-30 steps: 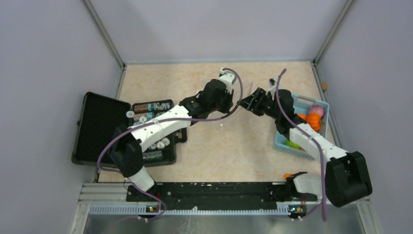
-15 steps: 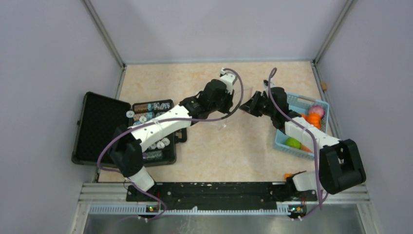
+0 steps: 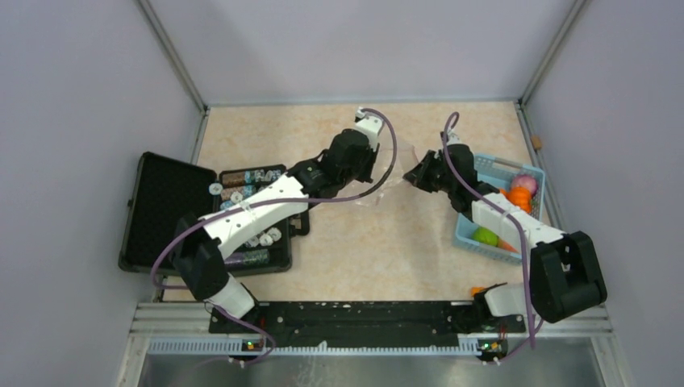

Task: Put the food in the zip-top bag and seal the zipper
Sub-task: Open the zipper of the food storage bag at the center of the board.

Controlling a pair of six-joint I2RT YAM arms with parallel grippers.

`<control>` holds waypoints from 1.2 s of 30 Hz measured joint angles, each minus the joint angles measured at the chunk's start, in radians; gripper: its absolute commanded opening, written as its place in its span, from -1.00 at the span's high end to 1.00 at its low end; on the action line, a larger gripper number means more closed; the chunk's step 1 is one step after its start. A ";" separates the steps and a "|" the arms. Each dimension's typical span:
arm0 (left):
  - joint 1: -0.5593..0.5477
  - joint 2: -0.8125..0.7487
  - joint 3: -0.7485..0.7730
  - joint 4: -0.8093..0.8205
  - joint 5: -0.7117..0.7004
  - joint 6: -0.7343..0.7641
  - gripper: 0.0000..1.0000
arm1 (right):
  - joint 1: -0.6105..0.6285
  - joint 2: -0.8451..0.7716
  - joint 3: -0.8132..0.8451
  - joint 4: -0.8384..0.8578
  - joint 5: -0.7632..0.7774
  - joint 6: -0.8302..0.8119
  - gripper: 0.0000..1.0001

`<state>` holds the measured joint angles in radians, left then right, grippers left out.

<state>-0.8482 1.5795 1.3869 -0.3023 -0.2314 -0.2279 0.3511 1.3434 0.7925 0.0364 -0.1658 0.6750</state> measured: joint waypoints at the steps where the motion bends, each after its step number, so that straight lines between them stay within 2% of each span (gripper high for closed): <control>1: 0.000 -0.003 0.001 -0.001 -0.011 0.008 1.00 | 0.000 0.000 0.000 0.000 -0.001 0.001 1.00; 2: -0.001 -0.005 0.002 -0.002 -0.022 0.016 0.82 | 0.000 0.000 0.000 0.002 -0.005 0.002 1.00; 4: -0.002 -0.004 0.004 -0.009 -0.024 0.026 0.67 | 0.000 0.000 0.000 0.011 -0.020 0.006 1.00; 6: -0.003 -0.001 0.005 -0.016 -0.010 0.026 0.41 | 0.000 0.000 0.000 0.024 -0.035 0.008 1.00; 12: -0.003 0.047 0.026 -0.012 0.087 0.002 0.19 | 0.000 0.000 0.000 0.030 -0.053 0.009 1.00; 14: -0.003 0.069 0.038 -0.014 0.108 -0.005 0.03 | 0.000 0.000 0.000 0.030 -0.056 0.009 1.00; 16: -0.003 0.093 0.054 -0.018 0.123 -0.005 0.03 | 0.000 0.000 0.000 0.030 -0.057 0.009 1.00; 19: -0.003 0.110 0.069 -0.017 0.145 -0.004 -0.19 | 0.000 0.000 0.000 0.031 -0.061 0.009 1.00; 26: -0.010 0.114 0.074 -0.019 0.191 0.013 -0.28 | 0.000 0.000 0.000 0.031 -0.068 0.018 1.00; 33: -0.038 0.117 0.077 -0.055 0.131 0.021 -0.34 | 0.000 0.000 0.000 0.038 -0.094 0.047 1.00; 36: -0.048 0.117 0.077 -0.068 0.091 0.023 -0.24 | 0.000 0.000 0.000 0.051 -0.113 0.066 1.00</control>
<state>-0.8959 1.6962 1.4643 -0.3702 -0.1406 -0.2054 0.3515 1.3434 0.7925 0.0879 -0.2787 0.7410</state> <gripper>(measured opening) 0.664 0.003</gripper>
